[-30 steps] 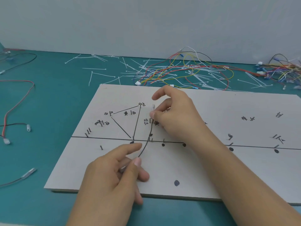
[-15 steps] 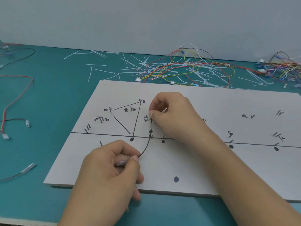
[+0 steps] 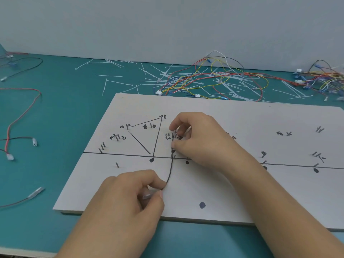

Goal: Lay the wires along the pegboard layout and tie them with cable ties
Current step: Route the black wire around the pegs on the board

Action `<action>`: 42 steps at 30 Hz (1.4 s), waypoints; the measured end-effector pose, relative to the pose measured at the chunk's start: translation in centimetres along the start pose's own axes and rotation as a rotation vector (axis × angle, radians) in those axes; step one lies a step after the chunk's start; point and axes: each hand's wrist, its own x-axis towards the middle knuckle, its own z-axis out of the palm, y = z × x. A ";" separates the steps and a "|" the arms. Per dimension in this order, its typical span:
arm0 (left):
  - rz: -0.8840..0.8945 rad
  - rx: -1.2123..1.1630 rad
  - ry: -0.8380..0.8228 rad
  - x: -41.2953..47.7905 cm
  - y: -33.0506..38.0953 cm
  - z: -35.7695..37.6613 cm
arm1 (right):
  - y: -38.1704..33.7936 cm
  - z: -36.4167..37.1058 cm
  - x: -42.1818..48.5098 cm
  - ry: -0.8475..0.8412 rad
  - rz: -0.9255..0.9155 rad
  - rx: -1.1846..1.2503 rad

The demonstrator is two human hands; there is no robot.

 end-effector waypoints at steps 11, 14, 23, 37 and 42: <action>0.144 0.160 0.154 -0.4 0.9 -1.4 | -0.3 -0.1 0.0 0.011 0.039 0.025; 0.176 0.113 0.177 0.6 1.4 -1.8 | -0.2 -0.1 -0.1 -0.010 0.029 0.025; 0.351 0.035 0.177 8.6 4.5 -5.8 | -0.2 -0.3 0.1 -0.055 0.020 -0.001; 0.494 0.177 -0.285 16.9 1.8 -3.9 | 0.0 0.1 0.0 -0.053 0.026 0.034; 0.484 0.138 -0.252 16.9 1.2 -5.2 | 0.2 -0.2 0.0 -0.055 0.066 0.085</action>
